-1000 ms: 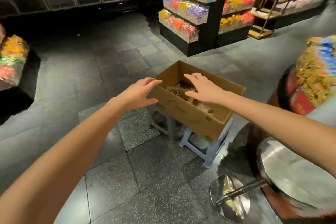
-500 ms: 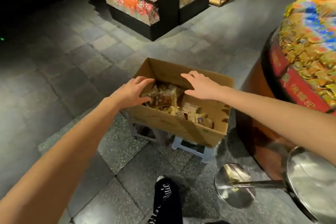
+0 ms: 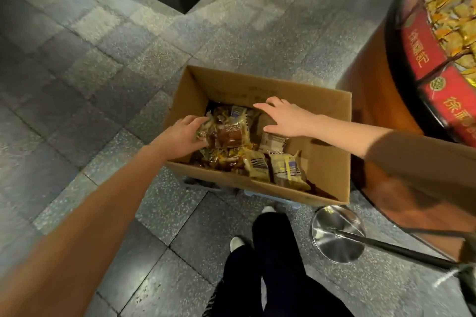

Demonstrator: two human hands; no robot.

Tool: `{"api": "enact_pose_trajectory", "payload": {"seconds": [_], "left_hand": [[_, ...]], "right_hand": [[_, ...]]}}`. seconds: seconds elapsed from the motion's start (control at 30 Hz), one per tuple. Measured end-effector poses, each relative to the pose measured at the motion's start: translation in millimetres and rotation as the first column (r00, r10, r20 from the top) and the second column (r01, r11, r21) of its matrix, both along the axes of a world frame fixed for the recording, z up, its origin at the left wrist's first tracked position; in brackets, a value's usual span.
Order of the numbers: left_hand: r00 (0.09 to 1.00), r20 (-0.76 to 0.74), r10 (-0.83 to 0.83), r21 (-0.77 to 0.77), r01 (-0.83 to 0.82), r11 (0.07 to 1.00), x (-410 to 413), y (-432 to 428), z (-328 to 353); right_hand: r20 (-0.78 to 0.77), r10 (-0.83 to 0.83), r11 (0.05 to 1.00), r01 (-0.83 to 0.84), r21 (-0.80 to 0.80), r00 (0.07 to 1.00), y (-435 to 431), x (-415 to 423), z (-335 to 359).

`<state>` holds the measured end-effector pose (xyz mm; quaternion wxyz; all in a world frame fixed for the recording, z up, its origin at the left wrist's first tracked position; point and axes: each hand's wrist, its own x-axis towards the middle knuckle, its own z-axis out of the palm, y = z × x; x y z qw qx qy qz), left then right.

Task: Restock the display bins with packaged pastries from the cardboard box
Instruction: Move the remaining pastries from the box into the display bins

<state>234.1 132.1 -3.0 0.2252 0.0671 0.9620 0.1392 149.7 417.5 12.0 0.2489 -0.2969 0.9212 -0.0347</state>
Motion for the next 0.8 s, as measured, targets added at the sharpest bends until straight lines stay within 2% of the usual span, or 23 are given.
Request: {"api": "enact_pose_trajectory", "payload": {"seconds": [0.1, 0.2, 0.37, 0.53, 0.67, 0.73, 0.8], "left_hand": [[0.997, 0.046, -0.062, -0.041, 0.064, 0.997, -20, -2, -32], [0.979, 0.066, -0.193, -0.105, 0.199, 0.974, -45, 7, -61], [0.864, 0.208, -0.459, -0.207, 0.497, 0.843, -85, 43, -112], [0.742, 0.256, -0.619, -0.188, 0.667, 0.721, -114, 85, -167], [0.636, 0.321, -0.701, -0.1, 0.759, 0.643, -122, 110, -216], [0.57, 0.347, -0.745, -0.051, 0.804, 0.592, -125, 118, -240], [0.526, 0.358, -0.771, -0.02, 0.83, 0.557, -127, 124, -262]], "right_hand": [[0.041, 0.023, 0.999, -0.024, 0.031, 0.999, -1, -21, -31], [0.099, 0.04, 0.996, -0.047, 0.071, 0.994, 9, -35, -67], [0.217, 0.158, 0.963, -0.199, 0.184, 0.963, 43, -40, -126], [0.282, 0.273, 0.899, -0.348, 0.265, 0.92, 73, -52, -185], [0.361, 0.28, 0.876, -0.391, 0.282, 0.889, 80, -52, -228], [0.393, 0.354, 0.825, -0.481, 0.296, 0.849, 80, -44, -245], [0.44, 0.348, 0.802, -0.506, 0.318, 0.828, 82, -38, -265]]}}
